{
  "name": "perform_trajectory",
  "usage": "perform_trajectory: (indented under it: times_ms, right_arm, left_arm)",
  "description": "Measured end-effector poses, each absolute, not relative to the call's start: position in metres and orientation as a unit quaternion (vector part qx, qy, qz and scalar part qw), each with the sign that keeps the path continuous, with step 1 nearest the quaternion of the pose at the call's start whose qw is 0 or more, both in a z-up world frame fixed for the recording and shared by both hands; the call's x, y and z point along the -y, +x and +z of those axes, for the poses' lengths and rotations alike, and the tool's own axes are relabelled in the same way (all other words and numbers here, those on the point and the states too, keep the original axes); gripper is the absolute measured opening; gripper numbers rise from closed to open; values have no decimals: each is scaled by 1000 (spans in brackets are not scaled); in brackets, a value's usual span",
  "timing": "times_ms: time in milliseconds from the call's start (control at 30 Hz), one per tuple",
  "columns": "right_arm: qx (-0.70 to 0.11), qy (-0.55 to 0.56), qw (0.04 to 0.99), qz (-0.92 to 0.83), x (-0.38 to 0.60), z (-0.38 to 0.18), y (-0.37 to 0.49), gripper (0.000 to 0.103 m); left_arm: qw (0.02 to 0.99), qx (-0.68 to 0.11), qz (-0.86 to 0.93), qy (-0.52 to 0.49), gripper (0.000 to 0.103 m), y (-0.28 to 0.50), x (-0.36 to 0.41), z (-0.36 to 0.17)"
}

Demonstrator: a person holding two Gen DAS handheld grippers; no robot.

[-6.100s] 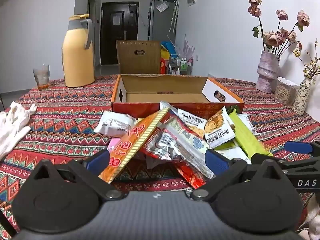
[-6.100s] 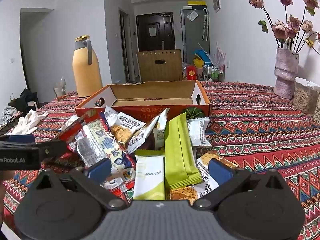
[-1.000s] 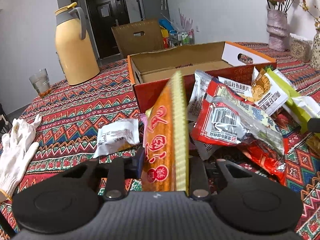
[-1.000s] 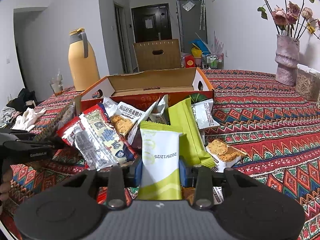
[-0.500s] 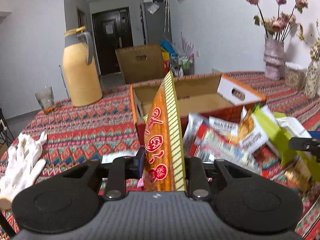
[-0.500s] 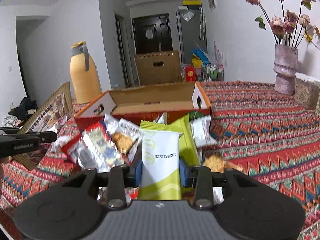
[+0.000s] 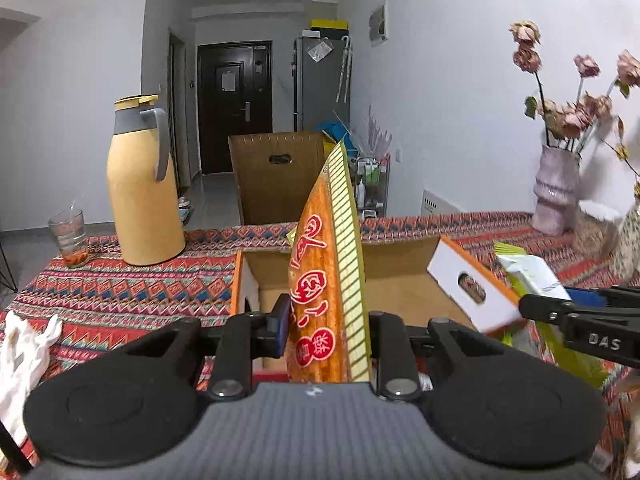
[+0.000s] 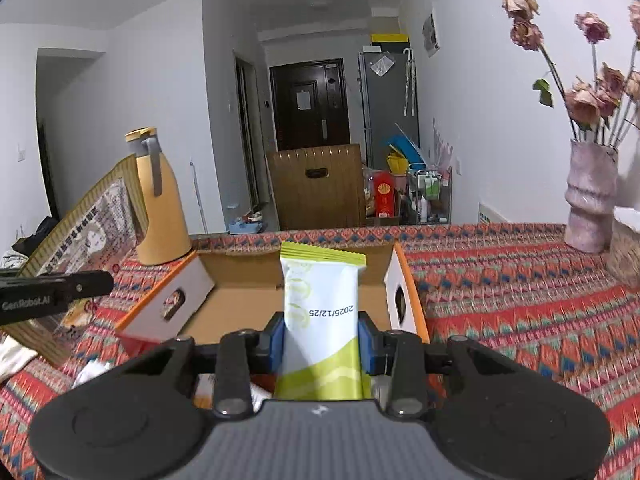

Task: Organize snacks
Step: 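Lower both held packs into the cardboard box and open both tools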

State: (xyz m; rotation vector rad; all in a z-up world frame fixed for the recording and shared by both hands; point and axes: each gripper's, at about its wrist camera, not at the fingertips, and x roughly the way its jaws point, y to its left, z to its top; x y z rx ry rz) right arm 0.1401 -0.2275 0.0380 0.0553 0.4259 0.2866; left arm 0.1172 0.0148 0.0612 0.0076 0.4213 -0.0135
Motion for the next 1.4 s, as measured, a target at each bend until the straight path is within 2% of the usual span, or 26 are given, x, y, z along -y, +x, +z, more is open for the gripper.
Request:
perform_trajectory:
  times_ms: [233,467,800,933,967,1033,1100,1133,1167,1200,1233,1267,1300,1400]
  right_arm:
    - [-225,22,964,139,215,41,207,35]
    - [-264,17,956,130,198,19,261,35]
    - [-288,14,950,118,194,-10,281,36]
    - [-294,14,948,118,193,-15,283,39]
    - [-293,14,949,116,195,-15,283,40]
    - [-292,17,949,115,196,-15,283,53]
    - [-287,23,951,114,199,-14,280,66]
    - [-284,24,952,113,200,-13,279,72]
    - [-281,26,953,113,201,-12,278,75]
    - [-279,29,953,115,203,-12,277,84]
    - [-276,33,954,116,204,-11,276,93]
    - [-273,37,955,115,205,-9,275,97]
    - [-269,39,956,113,206,-8,275,102]
    - [-264,50,957,112,211,-4,271,103]
  left_arm:
    - [975,-223,6,-23,25,166,-11,57]
    - [965,-257,31,-46,25,209,-9,32]
    - [956,-286,42,-60,25,231,-22,6]
    - [952,-296,34,-65,29,233,-23,1]
    - [952,-297,33,-66,31,233,-22,1]
    - [951,-299,30,-72,45,232,-24,0]
    - [952,-294,40,-71,67,231,-23,1]
    - [953,-291,42,-70,72,229,-23,2]
    - [954,-288,42,-72,82,229,-23,3]
    - [955,-284,43,-73,91,227,-24,5]
    - [956,-279,45,-74,96,225,-24,6]
    - [958,-275,48,-74,103,224,-24,8]
    - [959,-269,51,-74,103,222,-24,9]
    - [960,-266,46,-77,103,220,-24,13]
